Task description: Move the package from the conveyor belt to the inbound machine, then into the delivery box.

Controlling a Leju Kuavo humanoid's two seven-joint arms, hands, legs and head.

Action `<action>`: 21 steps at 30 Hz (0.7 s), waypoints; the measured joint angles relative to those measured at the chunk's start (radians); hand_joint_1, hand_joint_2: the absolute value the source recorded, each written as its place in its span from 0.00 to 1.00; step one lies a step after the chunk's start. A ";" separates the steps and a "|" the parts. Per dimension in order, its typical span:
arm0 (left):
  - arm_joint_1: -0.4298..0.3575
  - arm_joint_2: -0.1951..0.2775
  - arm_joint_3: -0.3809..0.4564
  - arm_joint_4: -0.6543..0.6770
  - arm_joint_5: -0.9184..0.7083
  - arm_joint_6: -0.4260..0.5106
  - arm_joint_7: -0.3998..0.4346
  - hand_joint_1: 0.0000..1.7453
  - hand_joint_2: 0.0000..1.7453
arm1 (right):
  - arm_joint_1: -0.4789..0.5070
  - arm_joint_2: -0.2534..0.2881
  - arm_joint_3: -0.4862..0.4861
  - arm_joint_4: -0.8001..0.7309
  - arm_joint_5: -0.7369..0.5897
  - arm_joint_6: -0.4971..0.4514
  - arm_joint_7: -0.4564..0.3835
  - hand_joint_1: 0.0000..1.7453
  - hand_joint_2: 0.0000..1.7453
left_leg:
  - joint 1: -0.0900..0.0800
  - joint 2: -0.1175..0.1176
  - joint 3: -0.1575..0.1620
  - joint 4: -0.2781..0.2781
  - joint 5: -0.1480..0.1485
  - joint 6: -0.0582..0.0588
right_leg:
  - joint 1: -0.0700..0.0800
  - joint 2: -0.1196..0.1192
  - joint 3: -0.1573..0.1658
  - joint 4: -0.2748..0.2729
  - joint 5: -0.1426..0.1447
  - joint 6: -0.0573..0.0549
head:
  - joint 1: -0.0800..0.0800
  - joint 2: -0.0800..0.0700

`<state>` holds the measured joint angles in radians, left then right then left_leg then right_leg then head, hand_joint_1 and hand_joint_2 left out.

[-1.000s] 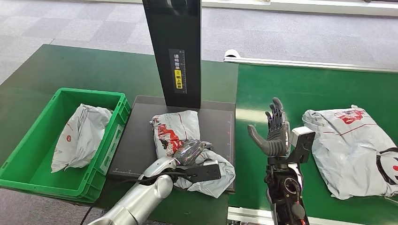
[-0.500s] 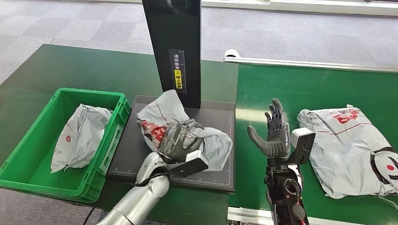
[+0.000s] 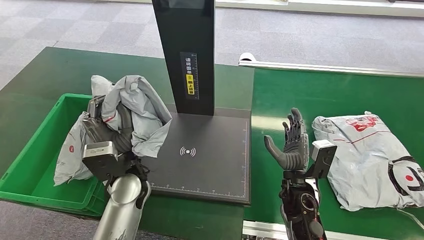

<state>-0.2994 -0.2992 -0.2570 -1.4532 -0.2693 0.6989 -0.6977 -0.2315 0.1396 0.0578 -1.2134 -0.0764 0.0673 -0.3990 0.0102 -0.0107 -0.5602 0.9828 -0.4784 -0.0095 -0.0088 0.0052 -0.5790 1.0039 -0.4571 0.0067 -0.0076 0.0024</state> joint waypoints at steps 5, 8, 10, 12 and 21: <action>0.011 -0.004 0.021 -0.052 -0.012 0.000 0.000 1.00 0.00 | 0.000 0.000 0.004 0.000 -0.003 -0.003 0.000 0.00 1.00 | 0.000 0.000 0.000 0.000 0.000 0.000 | 0.000 0.000 0.000 0.000 0.000 0.000 | 0.000 0.000; 0.020 -0.011 0.049 -0.093 -0.027 0.000 0.000 1.00 0.00 | -0.001 0.000 0.009 0.001 -0.005 -0.003 0.000 0.00 1.00 | 0.000 0.000 0.000 0.000 0.000 0.000 | 0.000 0.000 0.000 0.000 0.000 0.000 | 0.000 0.000; 0.025 -0.012 0.073 -0.119 -0.061 0.000 0.000 1.00 0.00 | -0.002 0.000 0.013 0.002 -0.007 -0.005 0.000 0.00 1.00 | 0.000 0.000 0.000 0.000 0.000 0.000 | 0.000 0.000 0.000 0.000 0.000 0.000 | 0.000 0.000; 0.029 -0.014 0.121 -0.162 -0.156 0.000 -0.001 1.00 0.00 | -0.002 -0.001 0.018 0.004 -0.011 -0.008 0.000 0.00 1.00 | 0.000 0.001 0.000 0.000 0.000 0.000 | 0.000 0.001 0.000 0.000 0.000 0.000 | 0.000 0.000; 0.013 -0.028 0.385 -0.341 -0.349 0.000 -0.002 1.00 0.00 | -0.001 -0.003 0.039 0.013 -0.026 -0.024 -0.002 0.00 1.00 | 0.000 0.001 0.001 0.000 0.000 0.000 | 0.000 0.001 0.000 0.000 0.000 0.000 | 0.000 0.000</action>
<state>-0.2860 -0.3267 0.1281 -1.7938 -0.6180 0.6989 -0.7000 -0.2330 0.1368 0.0971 -1.2003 -0.1025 0.0429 -0.4009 0.0105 -0.0094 -0.5596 0.9826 -0.4783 -0.0097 -0.0085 0.0065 -0.5790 1.0041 -0.4571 0.0065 -0.0075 0.0026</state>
